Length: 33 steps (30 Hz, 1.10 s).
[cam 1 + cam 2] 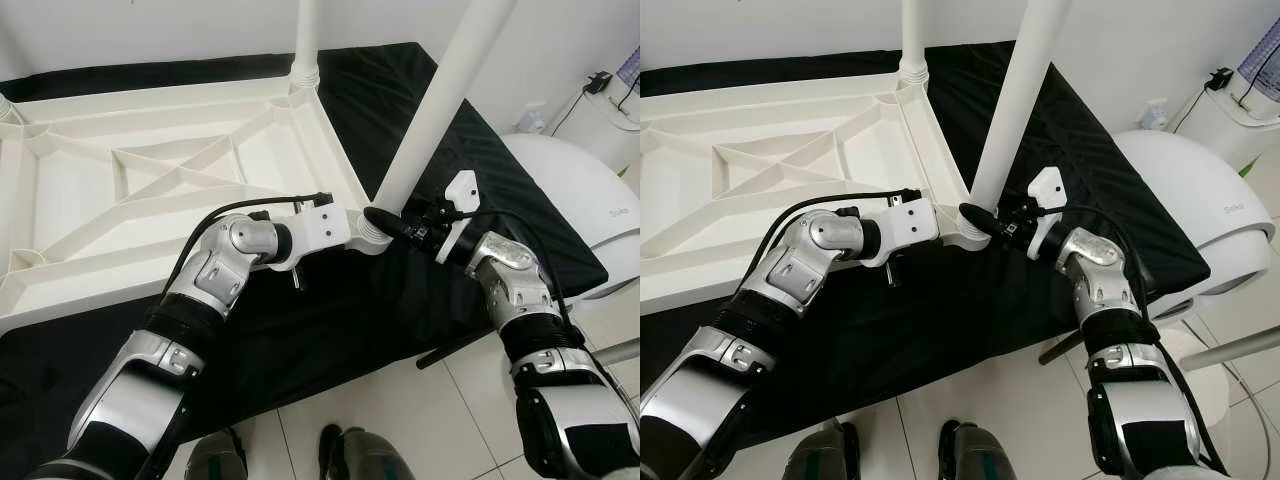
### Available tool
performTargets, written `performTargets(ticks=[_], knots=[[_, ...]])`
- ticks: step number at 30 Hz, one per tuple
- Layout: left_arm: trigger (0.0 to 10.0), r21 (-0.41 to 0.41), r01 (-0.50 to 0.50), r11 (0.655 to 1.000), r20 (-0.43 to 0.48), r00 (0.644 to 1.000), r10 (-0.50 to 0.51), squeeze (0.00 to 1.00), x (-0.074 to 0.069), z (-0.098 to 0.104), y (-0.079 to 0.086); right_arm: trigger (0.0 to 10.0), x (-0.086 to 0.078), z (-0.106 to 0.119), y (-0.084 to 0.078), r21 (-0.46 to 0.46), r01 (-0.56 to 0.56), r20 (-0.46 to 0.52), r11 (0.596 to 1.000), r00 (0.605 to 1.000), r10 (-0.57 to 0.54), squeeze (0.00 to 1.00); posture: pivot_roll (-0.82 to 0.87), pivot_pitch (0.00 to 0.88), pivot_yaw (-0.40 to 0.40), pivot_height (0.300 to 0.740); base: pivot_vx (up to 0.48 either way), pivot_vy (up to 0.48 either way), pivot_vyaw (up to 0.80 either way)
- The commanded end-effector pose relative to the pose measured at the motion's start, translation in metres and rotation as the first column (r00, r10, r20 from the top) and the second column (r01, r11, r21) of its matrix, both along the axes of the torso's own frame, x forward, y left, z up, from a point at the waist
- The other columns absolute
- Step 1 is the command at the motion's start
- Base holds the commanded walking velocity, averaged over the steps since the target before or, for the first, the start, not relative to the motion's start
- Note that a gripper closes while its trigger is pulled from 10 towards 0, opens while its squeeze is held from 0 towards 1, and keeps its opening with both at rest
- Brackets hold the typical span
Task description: Building children table
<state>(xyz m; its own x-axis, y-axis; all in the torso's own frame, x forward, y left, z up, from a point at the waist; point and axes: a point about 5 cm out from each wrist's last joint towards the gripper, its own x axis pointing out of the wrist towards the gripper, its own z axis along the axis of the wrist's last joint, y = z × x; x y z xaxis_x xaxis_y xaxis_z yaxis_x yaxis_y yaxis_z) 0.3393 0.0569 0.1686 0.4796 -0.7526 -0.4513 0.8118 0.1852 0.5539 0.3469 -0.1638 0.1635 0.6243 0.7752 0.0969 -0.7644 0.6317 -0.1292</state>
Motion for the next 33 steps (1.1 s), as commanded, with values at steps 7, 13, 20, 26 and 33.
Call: performTargets(ticks=[7,13,20,26,33], knots=[[10.0,0.034,-0.055,0.998,0.039,0.998,0.053,0.0,0.0,-0.01,0.004,10.0,-0.004,-0.008,0.009,0.134,0.128,-0.05,0.983,0.991,-0.122,0.0,0.0,0.122,-0.044,0.74,0.0,0.0,0.0],[10.0,0.034,-0.054,0.998,0.038,0.998,0.052,0.0,0.0,-0.01,0.004,10.0,-0.008,-0.001,0.026,0.217,0.223,-0.05,0.95,0.975,-0.217,0.0,0.0,0.126,-0.043,0.74,0.0,0.0,0.0],[10.0,0.032,-0.055,0.998,0.039,0.998,0.053,0.0,0.0,-0.01,0.004,10.0,-0.009,0.002,0.045,0.215,0.342,-0.06,0.915,0.94,-0.337,0.0,0.0,0.127,-0.048,0.74,0.0,0.0,0.0],[10.0,0.03,-0.057,0.998,0.039,0.998,0.056,0.0,0.0,-0.011,0.004,10.0,-0.014,0.004,0.063,0.232,0.43,-0.075,0.872,0.902,-0.425,0.0,0.0,0.128,-0.051,0.74,0.0,0.0,0.0],[10.0,0.027,-0.059,0.998,0.038,0.998,0.057,0.0,-0.001,-0.011,0.005,10.0,-0.017,0.002,0.083,0.212,0.607,-0.111,0.766,0.794,-0.598,0.0,0.0,0.128,-0.053,0.74,0.0,0.0,0.0]])
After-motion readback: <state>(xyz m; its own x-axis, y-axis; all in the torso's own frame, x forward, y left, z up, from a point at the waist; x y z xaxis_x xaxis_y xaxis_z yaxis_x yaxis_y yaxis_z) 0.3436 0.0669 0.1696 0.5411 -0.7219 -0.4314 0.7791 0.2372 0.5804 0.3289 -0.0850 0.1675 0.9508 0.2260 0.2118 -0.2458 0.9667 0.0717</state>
